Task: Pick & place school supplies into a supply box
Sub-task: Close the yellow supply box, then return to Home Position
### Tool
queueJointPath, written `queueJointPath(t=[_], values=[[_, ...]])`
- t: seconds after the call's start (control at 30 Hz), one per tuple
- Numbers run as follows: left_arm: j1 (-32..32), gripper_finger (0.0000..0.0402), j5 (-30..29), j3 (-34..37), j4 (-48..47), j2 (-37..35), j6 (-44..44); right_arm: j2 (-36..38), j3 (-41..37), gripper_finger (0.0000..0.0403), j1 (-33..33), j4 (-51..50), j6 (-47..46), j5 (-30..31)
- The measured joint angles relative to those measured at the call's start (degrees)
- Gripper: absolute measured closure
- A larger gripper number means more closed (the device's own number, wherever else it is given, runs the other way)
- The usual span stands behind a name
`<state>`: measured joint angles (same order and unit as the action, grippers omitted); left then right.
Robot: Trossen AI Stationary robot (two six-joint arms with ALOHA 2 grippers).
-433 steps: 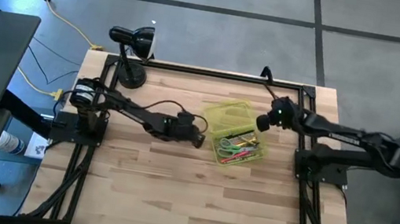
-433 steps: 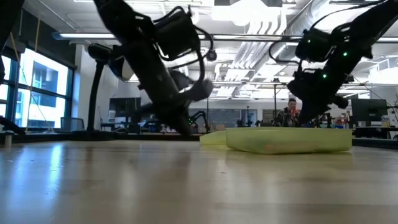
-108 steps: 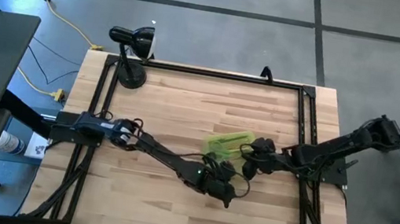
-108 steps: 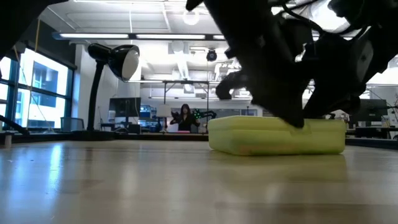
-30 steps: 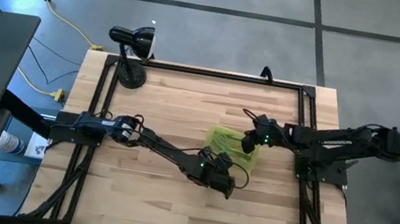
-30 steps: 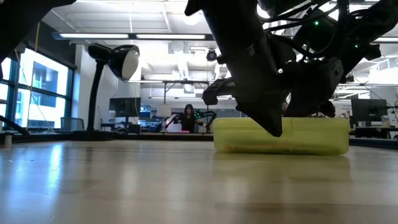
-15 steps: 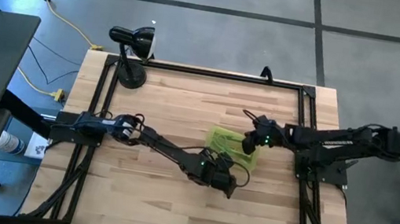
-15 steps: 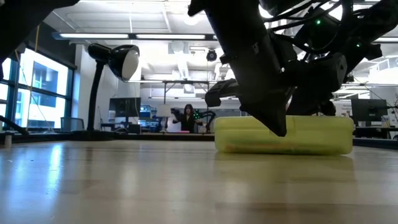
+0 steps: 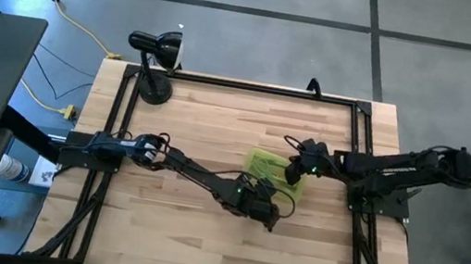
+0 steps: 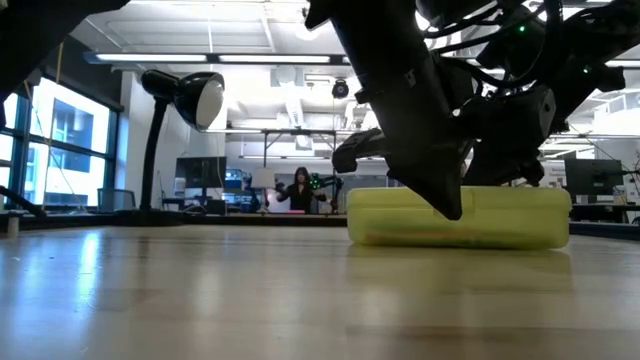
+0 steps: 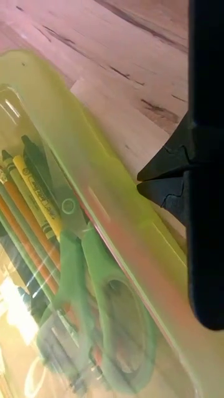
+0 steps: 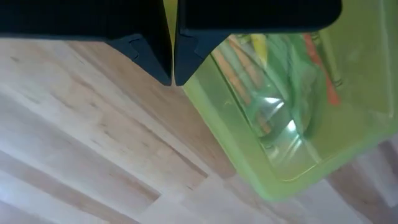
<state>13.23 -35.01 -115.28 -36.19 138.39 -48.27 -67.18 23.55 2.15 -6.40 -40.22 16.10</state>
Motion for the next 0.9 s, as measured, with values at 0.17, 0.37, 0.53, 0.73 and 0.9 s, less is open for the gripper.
queueJointPath(t=[0.17,0.37,0.53,0.73,0.9], values=[[1.1,0.0392,1.4,0.0,-0.1,0.0,0.0,0.3,0.0,0.0403,0.7,-0.6,1.9,0.6],[3.2,0.0392,-0.3,-0.1,-2.0,-1.4,-1.6,4.6,-0.3,0.0403,0.6,-1.8,3.2,0.4],[4.3,0.0392,-1.4,-0.1,-7.4,-4.4,-3.1,10.4,-0.2,0.0403,0.6,-2.9,4.5,1.4],[5.2,0.0392,-3.2,-0.1,-15.8,-9.2,-2.9,19.4,-0.2,0.0403,0.7,-5.2,7.8,-0.1],[6.1,0.0378,-6.4,-0.1,-26.0,-15.4,-2.7,28.5,-0.2,0.0403,-0.9,-5.1,15.0,-4.4]])
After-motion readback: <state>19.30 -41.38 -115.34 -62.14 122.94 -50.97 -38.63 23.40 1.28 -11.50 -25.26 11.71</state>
